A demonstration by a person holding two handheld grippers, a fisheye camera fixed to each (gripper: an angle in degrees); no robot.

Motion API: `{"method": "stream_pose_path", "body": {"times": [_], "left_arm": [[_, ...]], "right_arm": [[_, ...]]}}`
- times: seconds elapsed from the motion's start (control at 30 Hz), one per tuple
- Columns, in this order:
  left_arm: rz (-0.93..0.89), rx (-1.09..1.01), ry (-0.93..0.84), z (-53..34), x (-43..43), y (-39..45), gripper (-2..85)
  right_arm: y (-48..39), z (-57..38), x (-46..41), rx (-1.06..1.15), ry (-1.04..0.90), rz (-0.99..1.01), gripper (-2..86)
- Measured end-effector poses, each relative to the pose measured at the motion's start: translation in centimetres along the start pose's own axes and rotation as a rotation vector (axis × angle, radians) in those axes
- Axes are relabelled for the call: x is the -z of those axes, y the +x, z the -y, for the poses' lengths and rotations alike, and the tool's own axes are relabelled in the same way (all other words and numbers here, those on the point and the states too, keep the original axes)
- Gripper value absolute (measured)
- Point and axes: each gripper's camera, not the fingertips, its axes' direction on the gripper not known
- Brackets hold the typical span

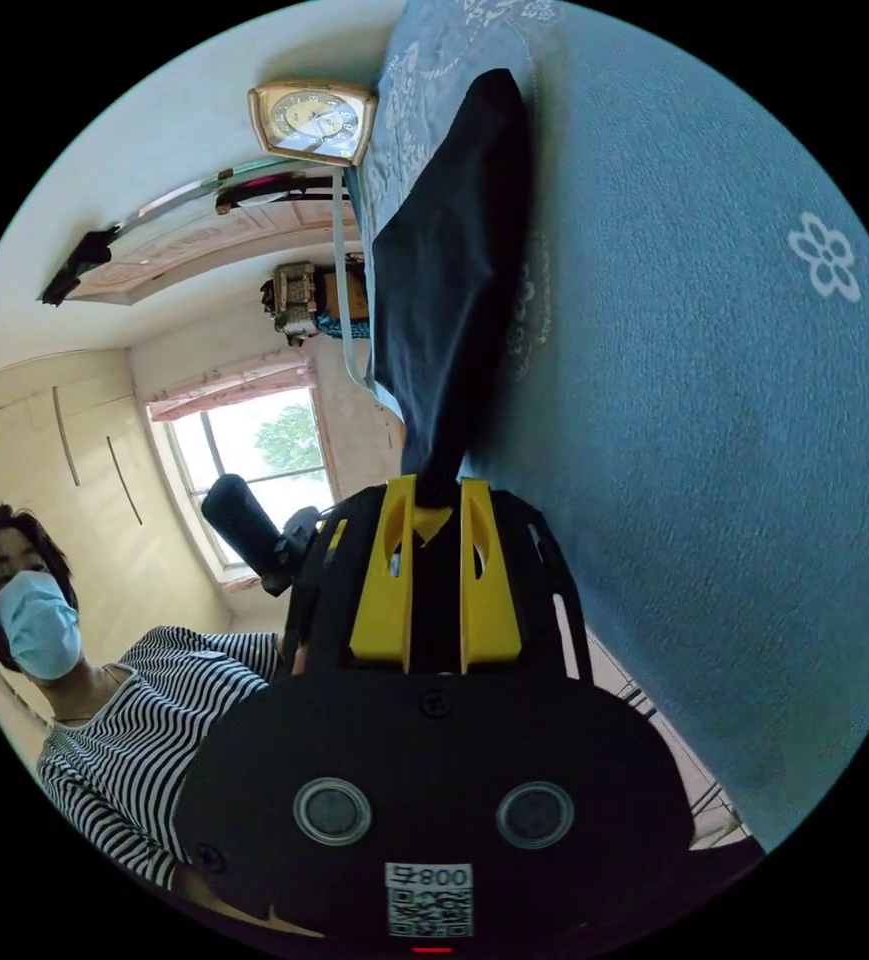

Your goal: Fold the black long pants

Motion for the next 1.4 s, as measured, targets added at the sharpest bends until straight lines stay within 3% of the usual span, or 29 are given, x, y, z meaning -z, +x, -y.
{"method": "stream_pose_path", "body": {"times": [0.3, 0.43, 0.5, 0.67, 0.93, 1.07, 1.4], "left_arm": [[-0.043, 0.032, 0.041, -7.0, -1.1, -5.6, 0.9], [-0.163, 0.197, 0.162, -13.4, 0.2, -12.8, 1.9], [-0.240, 0.338, 0.228, -17.1, 0.1, -17.7, 3.2], [-0.712, 0.758, 0.574, -29.7, -4.1, -32.5, 8.2], [-0.971, 0.965, 0.772, -36.4, -11.7, -40.1, 12.9], [-0.997, 1.019, 0.826, -36.9, -13.8, -41.6, 13.6], [-0.885, 1.049, 0.722, -31.8, -15.8, -43.7, 9.8]], "right_arm": [[5.1, 0.1, -2.8, -0.035, 0.002, 0.072, 4.7], [6.8, -0.6, -3.0, -0.024, 0.016, 0.071, 3.4], [7.2, -0.8, -3.1, -0.015, 0.028, 0.092, 3.0], [7.5, -1.1, -3.3, 0.040, 0.051, 0.141, 2.3], [9.0, -0.6, -3.4, 0.121, 0.070, 0.159, 1.9], [10.4, -0.8, -3.8, 0.140, 0.070, 0.158, 1.9], [18.0, -4.2, -3.9, 0.141, 0.082, 0.154, 1.8]]}}
